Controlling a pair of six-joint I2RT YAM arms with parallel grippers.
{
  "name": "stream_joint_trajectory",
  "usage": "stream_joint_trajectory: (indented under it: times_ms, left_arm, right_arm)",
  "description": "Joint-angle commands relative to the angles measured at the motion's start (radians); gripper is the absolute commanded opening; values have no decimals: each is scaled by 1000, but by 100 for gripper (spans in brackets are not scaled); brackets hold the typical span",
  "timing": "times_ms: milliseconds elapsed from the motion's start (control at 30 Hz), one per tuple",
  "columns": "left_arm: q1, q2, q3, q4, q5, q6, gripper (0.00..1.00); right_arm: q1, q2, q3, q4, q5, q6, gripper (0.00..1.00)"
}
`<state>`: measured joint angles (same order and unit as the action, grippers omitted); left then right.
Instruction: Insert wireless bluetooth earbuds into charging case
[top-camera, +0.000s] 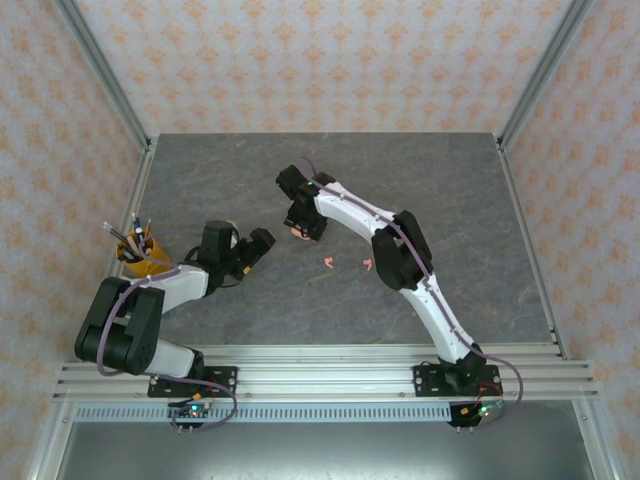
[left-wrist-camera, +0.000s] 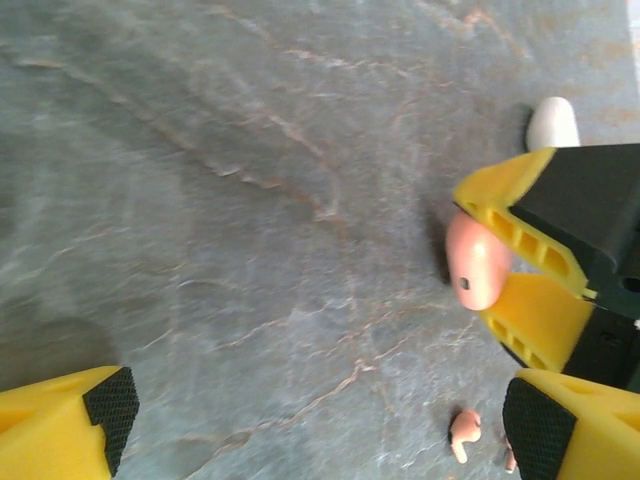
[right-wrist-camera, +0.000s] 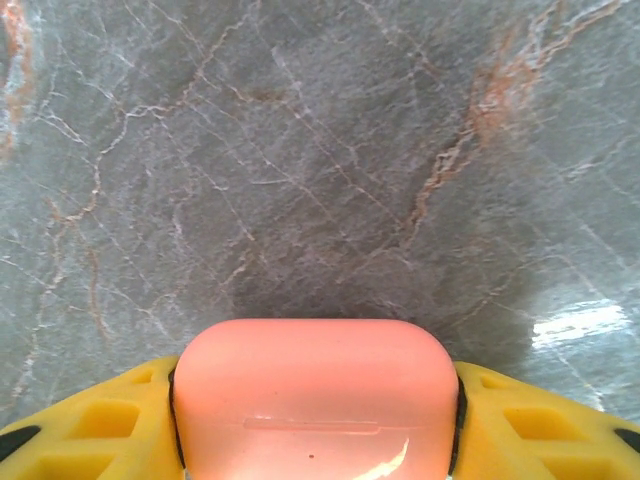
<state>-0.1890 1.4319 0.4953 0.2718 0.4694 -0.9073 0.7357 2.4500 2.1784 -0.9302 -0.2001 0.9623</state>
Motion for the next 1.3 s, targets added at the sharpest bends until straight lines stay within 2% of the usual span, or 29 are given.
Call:
stream_joint_trajectory:
  times_ms: [0,367,700,1267]
  left_arm:
    - [-28,46,-9,151,12,15,93]
    - [-80,175,40,312,17,32,73]
    - [-89,269,70,432,14,19,66]
    - [-101,340,143,480,-16,3,59]
  right_arm:
    - [-7,-60,-14,26,-28,45,46]
    - [-19,-79,-23,74,-107,96,46]
    - [-24,-79,-23,97,-159,125,45]
    - [-24,-89,-40,116,-205,134,44]
